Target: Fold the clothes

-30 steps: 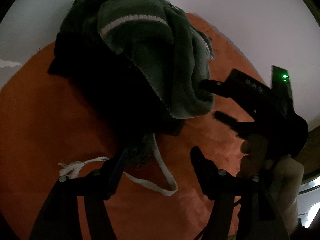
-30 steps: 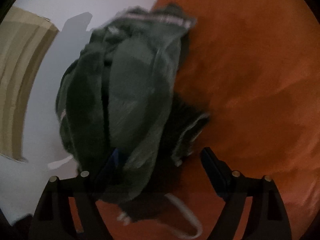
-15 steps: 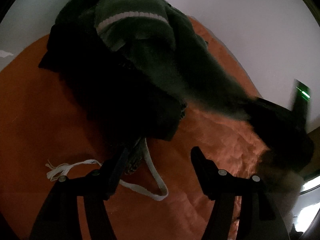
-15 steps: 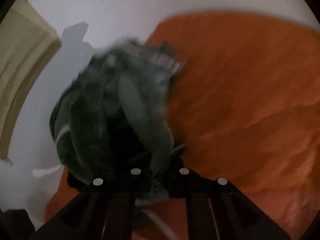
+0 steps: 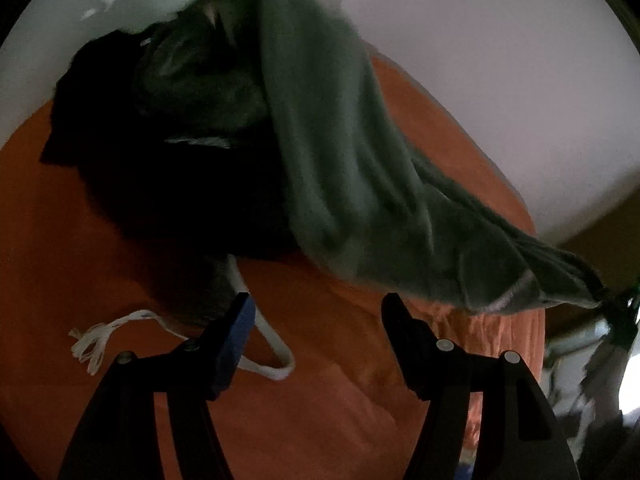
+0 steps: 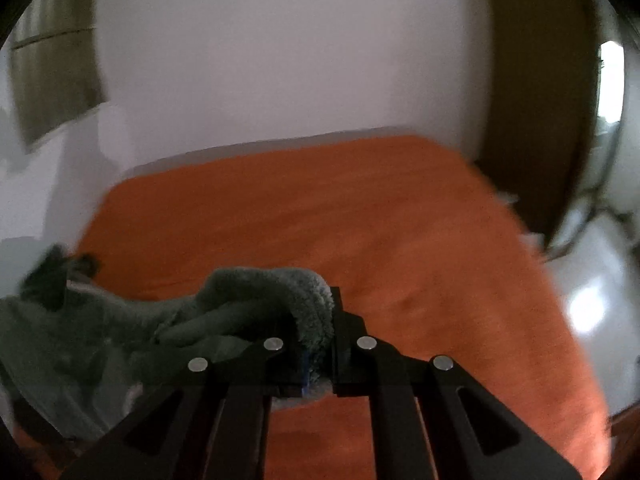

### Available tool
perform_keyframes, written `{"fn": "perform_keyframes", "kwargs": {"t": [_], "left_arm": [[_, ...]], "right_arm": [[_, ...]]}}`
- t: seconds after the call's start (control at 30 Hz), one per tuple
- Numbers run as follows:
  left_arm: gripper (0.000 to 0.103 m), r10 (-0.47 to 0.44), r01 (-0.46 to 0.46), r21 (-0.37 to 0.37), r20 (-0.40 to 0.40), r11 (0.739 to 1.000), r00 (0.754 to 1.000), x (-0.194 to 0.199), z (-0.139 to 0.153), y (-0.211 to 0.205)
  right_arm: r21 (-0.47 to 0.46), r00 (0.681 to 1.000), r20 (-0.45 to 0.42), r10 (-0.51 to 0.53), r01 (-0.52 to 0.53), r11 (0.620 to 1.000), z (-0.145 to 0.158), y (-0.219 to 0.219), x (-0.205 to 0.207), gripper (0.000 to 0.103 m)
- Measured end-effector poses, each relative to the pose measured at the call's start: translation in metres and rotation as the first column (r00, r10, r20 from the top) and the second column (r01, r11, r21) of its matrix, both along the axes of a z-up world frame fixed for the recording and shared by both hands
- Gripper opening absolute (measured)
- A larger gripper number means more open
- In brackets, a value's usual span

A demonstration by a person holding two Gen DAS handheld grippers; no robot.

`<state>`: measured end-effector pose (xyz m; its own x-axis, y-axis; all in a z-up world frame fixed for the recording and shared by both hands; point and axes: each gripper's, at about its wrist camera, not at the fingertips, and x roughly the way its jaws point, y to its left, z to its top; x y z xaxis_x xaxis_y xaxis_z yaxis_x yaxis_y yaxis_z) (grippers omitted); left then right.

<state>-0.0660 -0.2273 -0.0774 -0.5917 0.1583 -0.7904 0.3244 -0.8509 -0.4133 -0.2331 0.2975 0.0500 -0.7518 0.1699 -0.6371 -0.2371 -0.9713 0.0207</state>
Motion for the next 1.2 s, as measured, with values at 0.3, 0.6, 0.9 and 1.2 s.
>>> {"fn": "perform_keyframes", "kwargs": {"t": [0.3, 0.6, 0.9, 1.2], "left_arm": [[0.067, -0.321, 0.325, -0.106, 0.051, 0.94, 0.946, -0.017, 0.053, 0.152], [0.067, -0.453, 0.516, -0.454, 0.249, 0.727, 0.856, -0.003, 0.15, 0.231], [0.067, -0.38, 0.461, -0.455, 0.264, 0.762, 0.887, 0.031, 0.196, 0.225], [0.067, -0.381, 0.45, -0.467, 0.241, 0.761, 0.893, 0.032, 0.206, 0.228]], "right_arm": [[-0.078, 0.948, 0.316, 0.029, -0.005, 0.997, 0.031, 0.133, 0.025, 0.006], [-0.257, 0.817, 0.56, 0.136, 0.015, 0.966, 0.052, 0.12, 0.06, 0.048], [-0.31, 0.856, 0.471, 0.21, -0.062, 0.949, 0.093, 0.104, 0.135, 0.054], [-0.359, 0.868, 0.429, 0.249, -0.089, 0.929, 0.114, 0.099, 0.152, 0.057]]}}
